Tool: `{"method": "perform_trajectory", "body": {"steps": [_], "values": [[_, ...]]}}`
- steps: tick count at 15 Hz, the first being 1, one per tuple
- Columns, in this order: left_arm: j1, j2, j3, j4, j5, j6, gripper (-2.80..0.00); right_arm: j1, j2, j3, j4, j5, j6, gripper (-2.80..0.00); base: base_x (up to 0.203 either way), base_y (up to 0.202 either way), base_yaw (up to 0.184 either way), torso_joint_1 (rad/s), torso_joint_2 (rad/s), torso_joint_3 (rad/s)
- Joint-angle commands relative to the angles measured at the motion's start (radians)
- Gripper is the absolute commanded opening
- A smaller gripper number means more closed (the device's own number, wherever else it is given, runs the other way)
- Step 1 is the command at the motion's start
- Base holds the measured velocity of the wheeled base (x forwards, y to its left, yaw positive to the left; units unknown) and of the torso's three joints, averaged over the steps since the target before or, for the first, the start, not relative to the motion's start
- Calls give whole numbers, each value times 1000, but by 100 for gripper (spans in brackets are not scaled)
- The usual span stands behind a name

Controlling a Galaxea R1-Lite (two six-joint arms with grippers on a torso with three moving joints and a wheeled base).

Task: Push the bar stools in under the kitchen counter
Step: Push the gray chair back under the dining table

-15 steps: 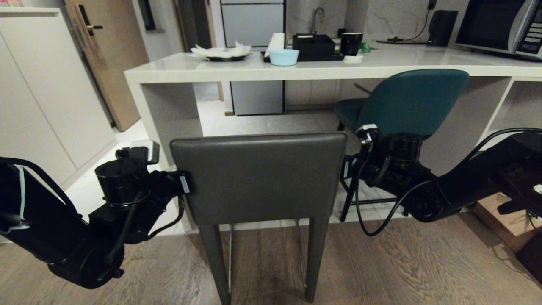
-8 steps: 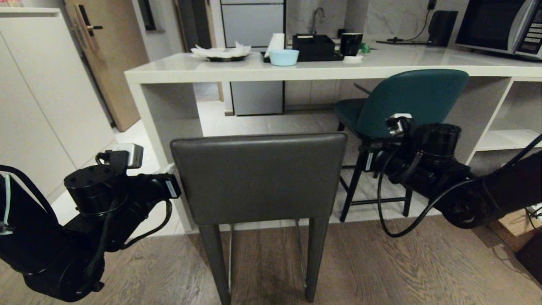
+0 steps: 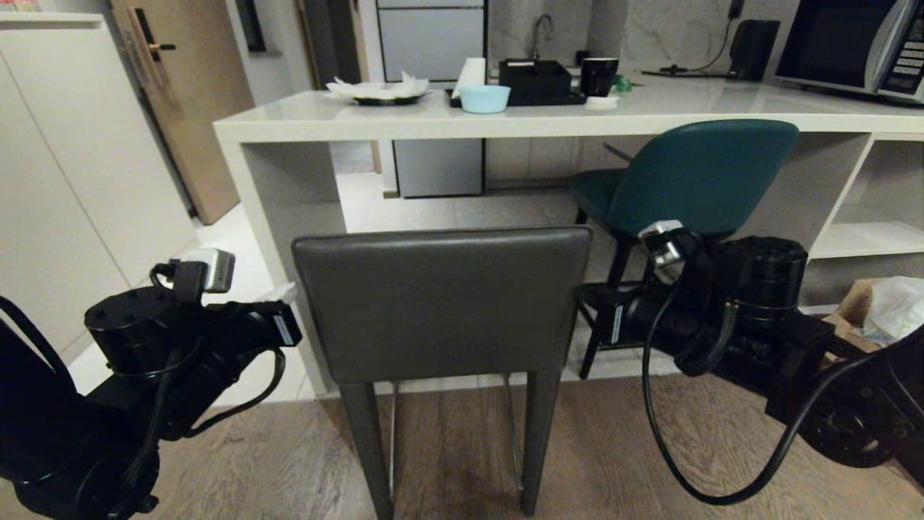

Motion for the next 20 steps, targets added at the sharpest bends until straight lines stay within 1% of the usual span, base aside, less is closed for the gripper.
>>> {"method": "perform_trajectory", "body": {"steps": [1,4,8,11,13,15,20], "values": [[-4,14,-6,-8,-2,-1,-280,42,58,-34,-4,-11,-4,-280,0,0,0,0,0,0],[-6,34,-11,-8,-2,14,-280,53,133,-101,0,-17,-9,-280,0,0,0,0,0,0],[-11,31,7,-12,-1,14,-280,55,142,-105,-2,-18,-17,-280,0,0,0,0,0,0],[-33,34,6,-10,-1,13,-280,61,145,-106,-2,-19,-44,-280,0,0,0,0,0,0],[-45,33,6,-10,1,13,-280,59,145,-108,-2,-19,-42,-280,144,0,-3,-3,-2,11],[-44,34,4,-10,2,13,-280,61,146,-108,-4,-34,-42,-280,192,0,4,10,7,4],[-41,33,-3,-10,4,13,-280,61,143,-106,-5,-39,-42,-280,190,0,1,4,2,1]]}}
